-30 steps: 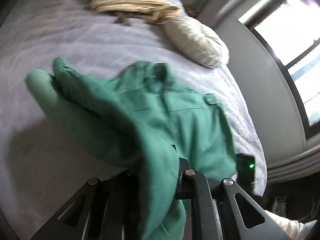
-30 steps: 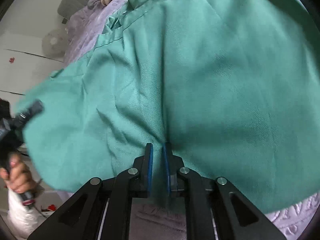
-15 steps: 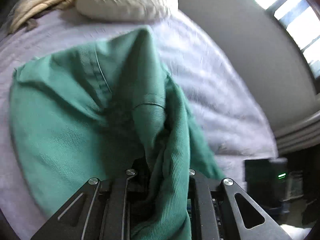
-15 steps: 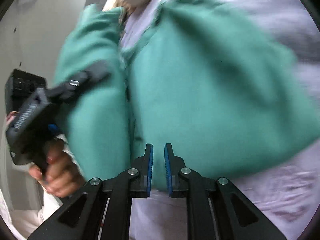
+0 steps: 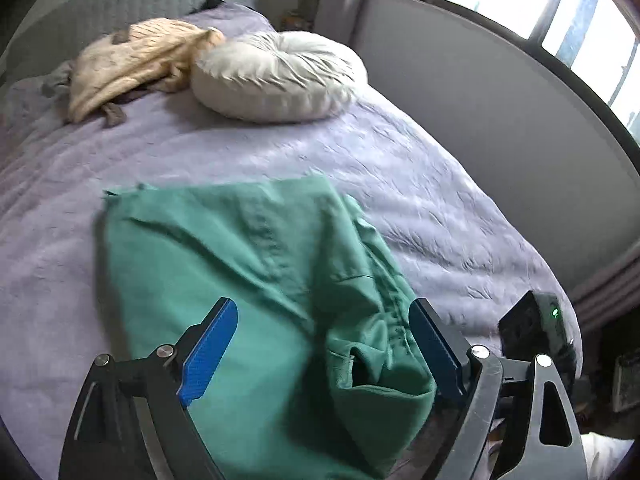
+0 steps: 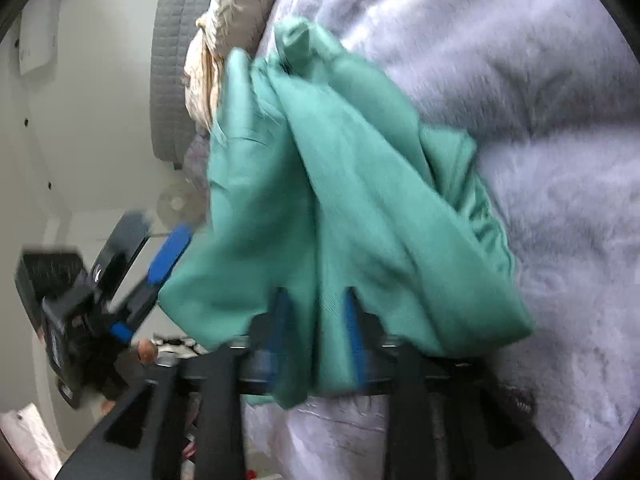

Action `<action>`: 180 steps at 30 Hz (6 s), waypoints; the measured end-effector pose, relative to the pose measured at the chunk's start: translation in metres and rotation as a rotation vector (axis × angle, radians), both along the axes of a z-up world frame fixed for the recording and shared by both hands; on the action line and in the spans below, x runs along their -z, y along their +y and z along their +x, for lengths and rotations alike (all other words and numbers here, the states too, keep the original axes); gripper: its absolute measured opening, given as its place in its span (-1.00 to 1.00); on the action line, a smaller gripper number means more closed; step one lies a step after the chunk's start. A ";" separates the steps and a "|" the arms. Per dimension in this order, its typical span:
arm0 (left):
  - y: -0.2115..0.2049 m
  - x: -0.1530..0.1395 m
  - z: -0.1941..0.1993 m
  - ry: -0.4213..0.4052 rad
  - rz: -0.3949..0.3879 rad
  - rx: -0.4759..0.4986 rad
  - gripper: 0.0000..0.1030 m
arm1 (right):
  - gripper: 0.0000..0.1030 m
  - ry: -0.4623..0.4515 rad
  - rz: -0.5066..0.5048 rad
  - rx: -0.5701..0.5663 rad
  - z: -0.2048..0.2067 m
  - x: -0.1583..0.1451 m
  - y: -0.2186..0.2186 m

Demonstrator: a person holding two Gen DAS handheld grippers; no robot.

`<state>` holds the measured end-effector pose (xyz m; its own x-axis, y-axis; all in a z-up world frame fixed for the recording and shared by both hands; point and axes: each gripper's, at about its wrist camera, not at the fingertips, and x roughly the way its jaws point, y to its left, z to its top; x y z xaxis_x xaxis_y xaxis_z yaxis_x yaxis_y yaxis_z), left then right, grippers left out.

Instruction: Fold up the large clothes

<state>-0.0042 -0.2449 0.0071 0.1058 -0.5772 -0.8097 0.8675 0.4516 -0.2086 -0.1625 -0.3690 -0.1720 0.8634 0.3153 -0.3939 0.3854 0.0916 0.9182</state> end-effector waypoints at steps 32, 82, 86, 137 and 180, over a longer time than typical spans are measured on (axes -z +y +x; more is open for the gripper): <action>0.067 0.090 0.088 -0.008 0.175 -0.307 0.82 | -0.52 0.224 -0.190 -0.037 0.002 -0.016 -0.082; 0.119 0.104 0.013 0.090 0.259 -0.206 0.99 | -1.00 0.406 -0.479 -0.163 -0.012 -0.059 -0.002; 0.117 0.098 0.013 0.094 0.307 -0.234 0.99 | -1.00 0.421 -0.470 -0.158 -0.018 -0.069 -0.006; 0.099 0.084 0.068 0.336 0.157 -0.281 0.99 | 0.60 0.284 -0.375 -0.284 0.056 -0.064 -0.079; 0.176 0.034 0.051 0.421 -0.016 -0.087 0.07 | -0.59 -0.098 -0.047 -0.337 0.126 -0.087 0.002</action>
<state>0.0471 -0.0688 -0.0265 -0.1831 -0.5936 -0.7837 0.6640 0.5132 -0.5439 -0.0369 -0.3674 -0.0849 0.7478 0.5729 -0.3354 0.2370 0.2415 0.9410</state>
